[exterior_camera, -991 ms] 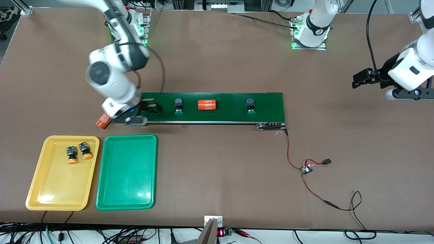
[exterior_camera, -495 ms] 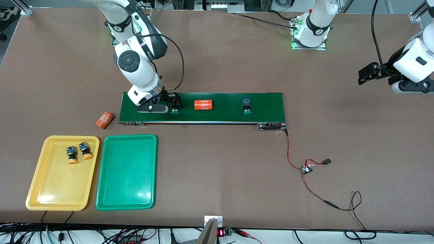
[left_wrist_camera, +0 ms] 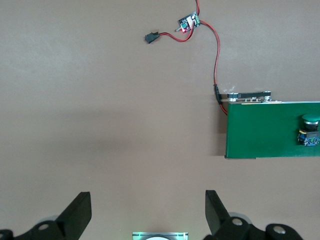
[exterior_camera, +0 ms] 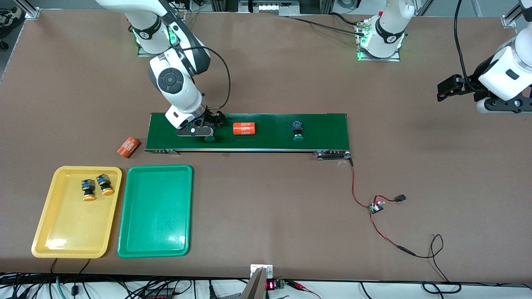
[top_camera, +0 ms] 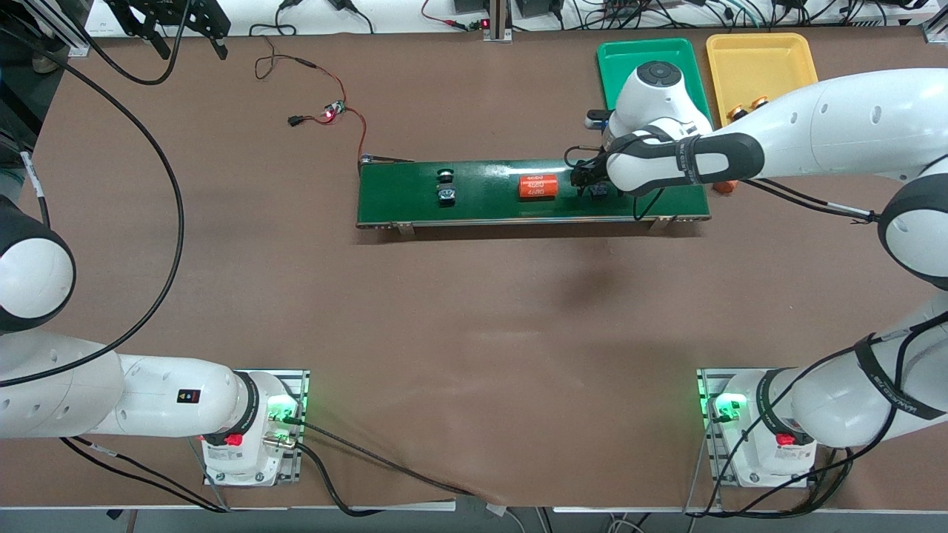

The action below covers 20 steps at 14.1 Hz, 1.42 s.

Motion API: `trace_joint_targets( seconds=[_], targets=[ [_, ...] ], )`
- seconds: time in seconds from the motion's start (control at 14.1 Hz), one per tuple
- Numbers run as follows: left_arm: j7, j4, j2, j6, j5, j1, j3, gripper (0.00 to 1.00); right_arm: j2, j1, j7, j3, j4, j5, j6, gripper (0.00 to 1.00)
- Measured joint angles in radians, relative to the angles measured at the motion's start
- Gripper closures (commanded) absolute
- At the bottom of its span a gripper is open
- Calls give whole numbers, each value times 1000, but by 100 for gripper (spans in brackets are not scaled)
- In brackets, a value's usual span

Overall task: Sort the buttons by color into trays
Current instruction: 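Put a green button from the belt into the green tray, right gripper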

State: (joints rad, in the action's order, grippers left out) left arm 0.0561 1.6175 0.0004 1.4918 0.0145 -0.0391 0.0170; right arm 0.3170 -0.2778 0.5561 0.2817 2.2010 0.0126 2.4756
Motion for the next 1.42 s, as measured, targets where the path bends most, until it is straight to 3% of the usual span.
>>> trace_joint_targets(
  seconds=[0.21,0.28,0.64,0.99,1.42],
  targets=[
    [0,0,0,-1,0,0,0,0,8,0,0,-2,0,17,2,89],
    [0,0,0,-2,0,0,0,0,6,0,0,-4,0,18,2,100],
    [0,0,0,-3,0,0,-1,0,-8,42,-49,-15,-32,23,-19,100],
    [0,0,0,-3,0,1,-1,0,-12,144,-198,-62,-216,25,-134,100],
    [0,0,0,-4,0,1,-1,0,165,230,-472,-160,-376,25,-122,100]
  ],
)
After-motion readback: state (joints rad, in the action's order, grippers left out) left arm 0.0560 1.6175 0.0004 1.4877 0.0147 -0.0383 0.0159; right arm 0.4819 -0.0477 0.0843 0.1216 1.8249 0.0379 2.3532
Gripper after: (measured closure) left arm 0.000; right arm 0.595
